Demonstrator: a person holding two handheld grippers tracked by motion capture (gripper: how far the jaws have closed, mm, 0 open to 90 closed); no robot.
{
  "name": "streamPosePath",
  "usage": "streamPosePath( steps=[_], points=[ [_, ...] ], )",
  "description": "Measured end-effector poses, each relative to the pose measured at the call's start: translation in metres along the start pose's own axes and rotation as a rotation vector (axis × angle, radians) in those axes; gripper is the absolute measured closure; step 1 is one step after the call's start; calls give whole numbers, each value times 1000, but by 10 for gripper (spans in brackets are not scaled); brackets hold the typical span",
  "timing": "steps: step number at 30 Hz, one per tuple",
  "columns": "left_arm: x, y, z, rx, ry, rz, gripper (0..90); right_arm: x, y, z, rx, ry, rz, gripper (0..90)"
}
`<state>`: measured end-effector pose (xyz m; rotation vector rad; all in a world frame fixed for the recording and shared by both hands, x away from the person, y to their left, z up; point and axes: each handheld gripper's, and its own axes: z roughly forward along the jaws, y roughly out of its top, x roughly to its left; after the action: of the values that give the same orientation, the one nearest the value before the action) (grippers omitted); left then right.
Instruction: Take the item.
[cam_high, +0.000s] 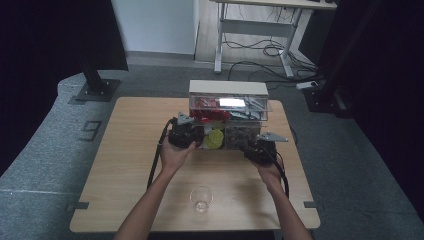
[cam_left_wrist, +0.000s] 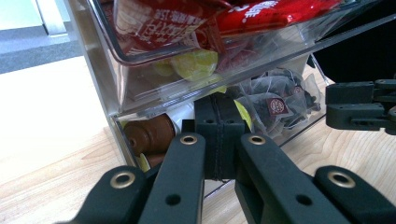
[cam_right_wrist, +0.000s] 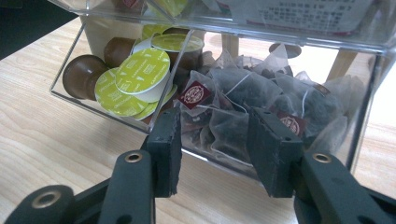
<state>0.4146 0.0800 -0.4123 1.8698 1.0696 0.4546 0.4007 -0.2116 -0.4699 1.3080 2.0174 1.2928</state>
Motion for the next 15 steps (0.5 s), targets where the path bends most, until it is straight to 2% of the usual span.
streamPosePath(
  steps=[9, 15],
  points=[
    [0, 0, 1, -2, -3, -5, 900, 4, 4, 14, 16, 7, -16, 557],
    [0, 0, 1, -2, -6, -6, 900, 7, 6, 24, 30, 13, -20, 593]
  ],
)
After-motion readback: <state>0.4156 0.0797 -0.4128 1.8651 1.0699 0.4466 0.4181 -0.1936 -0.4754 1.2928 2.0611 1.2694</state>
